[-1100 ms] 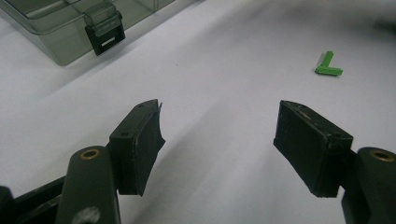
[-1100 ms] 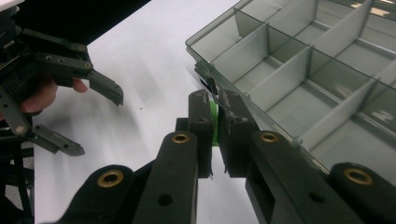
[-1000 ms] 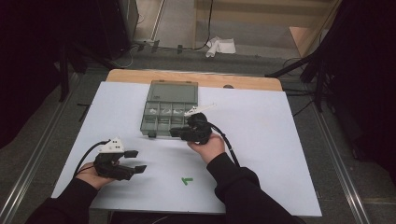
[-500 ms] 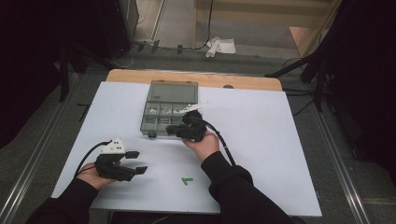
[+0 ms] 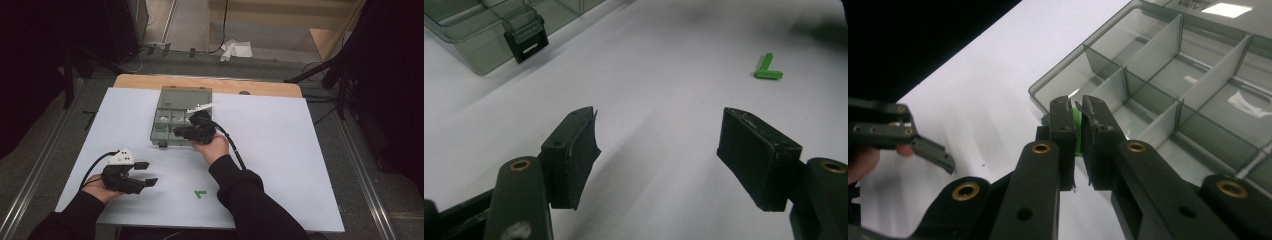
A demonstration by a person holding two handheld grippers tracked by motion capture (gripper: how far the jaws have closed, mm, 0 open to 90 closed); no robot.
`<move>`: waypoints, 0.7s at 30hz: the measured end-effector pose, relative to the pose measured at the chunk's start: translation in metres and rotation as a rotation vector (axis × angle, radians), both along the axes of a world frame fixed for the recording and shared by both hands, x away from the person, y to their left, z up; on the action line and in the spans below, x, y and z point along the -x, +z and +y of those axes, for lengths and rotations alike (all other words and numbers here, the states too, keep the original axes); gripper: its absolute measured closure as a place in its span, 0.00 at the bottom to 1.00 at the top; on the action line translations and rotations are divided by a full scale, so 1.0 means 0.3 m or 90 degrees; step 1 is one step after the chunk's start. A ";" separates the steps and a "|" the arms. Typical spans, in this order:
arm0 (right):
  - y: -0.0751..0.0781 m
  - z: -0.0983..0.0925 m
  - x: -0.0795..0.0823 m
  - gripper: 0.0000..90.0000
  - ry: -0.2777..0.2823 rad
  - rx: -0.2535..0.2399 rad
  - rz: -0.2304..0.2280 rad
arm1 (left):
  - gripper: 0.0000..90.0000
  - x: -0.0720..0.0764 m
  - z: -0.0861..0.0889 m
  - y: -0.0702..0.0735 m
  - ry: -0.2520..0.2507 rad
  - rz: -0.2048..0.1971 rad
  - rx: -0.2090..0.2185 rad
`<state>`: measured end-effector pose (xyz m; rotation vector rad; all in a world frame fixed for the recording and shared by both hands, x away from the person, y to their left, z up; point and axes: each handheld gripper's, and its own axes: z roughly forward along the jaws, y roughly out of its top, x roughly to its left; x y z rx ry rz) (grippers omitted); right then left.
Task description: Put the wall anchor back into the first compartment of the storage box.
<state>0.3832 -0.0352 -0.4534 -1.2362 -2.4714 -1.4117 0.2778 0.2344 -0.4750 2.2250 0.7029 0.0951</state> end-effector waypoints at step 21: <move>0.013 0.072 -0.088 0.95 -0.015 0.033 0.007 | 0.34 0.003 -0.006 -0.001 -0.010 -0.005 -0.007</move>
